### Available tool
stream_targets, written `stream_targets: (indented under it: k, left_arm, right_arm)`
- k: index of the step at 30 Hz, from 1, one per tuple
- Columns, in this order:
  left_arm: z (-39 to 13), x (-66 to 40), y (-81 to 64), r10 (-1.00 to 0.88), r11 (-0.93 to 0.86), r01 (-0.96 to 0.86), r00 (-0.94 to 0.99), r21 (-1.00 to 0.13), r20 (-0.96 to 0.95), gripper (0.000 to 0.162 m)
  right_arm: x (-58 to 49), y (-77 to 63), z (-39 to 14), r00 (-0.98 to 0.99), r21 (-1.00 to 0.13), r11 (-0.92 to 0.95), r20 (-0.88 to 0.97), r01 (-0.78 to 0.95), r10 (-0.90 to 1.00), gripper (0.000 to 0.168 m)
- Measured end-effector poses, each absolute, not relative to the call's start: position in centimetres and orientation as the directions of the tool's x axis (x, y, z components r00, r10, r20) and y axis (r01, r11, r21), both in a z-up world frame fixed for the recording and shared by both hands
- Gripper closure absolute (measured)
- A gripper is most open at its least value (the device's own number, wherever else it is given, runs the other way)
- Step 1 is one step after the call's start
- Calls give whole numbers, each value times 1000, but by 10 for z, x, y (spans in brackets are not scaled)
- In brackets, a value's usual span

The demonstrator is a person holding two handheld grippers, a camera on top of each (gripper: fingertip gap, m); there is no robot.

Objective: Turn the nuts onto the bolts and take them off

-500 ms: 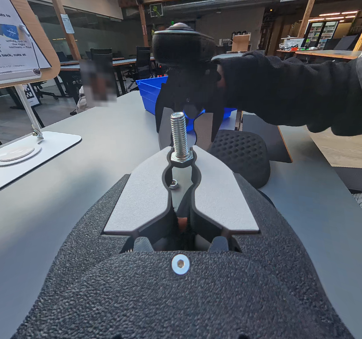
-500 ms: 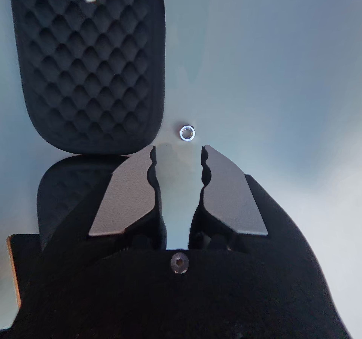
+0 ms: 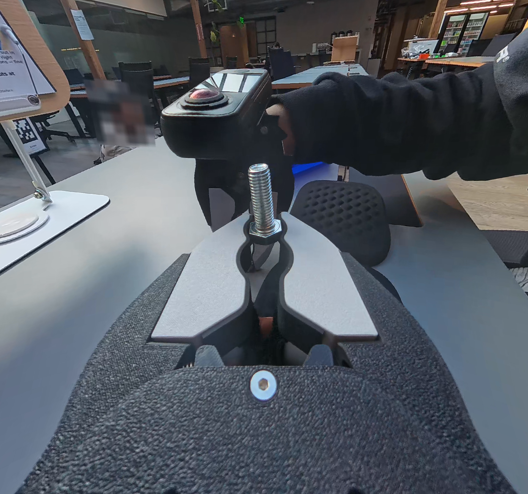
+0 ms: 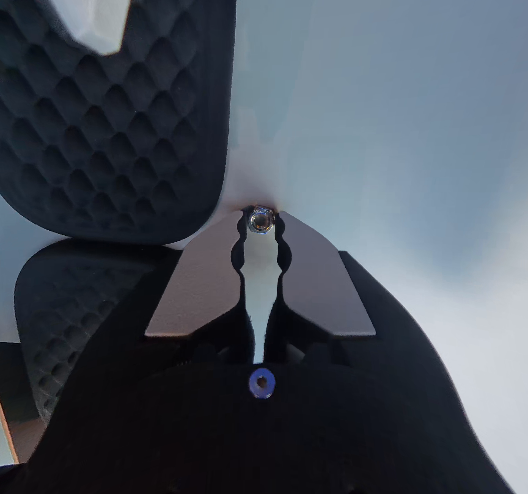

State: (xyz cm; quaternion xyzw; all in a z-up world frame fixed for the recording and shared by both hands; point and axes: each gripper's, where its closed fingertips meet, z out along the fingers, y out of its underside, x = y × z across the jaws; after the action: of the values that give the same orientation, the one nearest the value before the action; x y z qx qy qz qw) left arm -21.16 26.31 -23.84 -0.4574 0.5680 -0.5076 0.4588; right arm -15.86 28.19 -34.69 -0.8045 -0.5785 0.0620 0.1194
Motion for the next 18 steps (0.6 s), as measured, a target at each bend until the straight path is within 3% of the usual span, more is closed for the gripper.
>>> stream_targets:
  k: [3,7,13,18]
  left_arm:
    - [-236,-212,258,-981,54,-43,-190,-998,-45,147]
    - [-226,-218,232,-938,20,12,-346,-1000,-23,147]
    - [-232,-231,185,-782,4,-15,-624,-1000,6,147]
    - [-239,-240,171,-696,6,-65,-716,-998,42,147]
  right_arm:
    - [-159,282,-331,312,-302,-281,59,911,948,151]
    - [-168,275,-271,219,-393,-156,122,906,968,151]
    - [-225,228,-182,-269,-480,349,227,805,936,151]
    - [-255,197,-181,-568,-422,559,119,714,815,151]
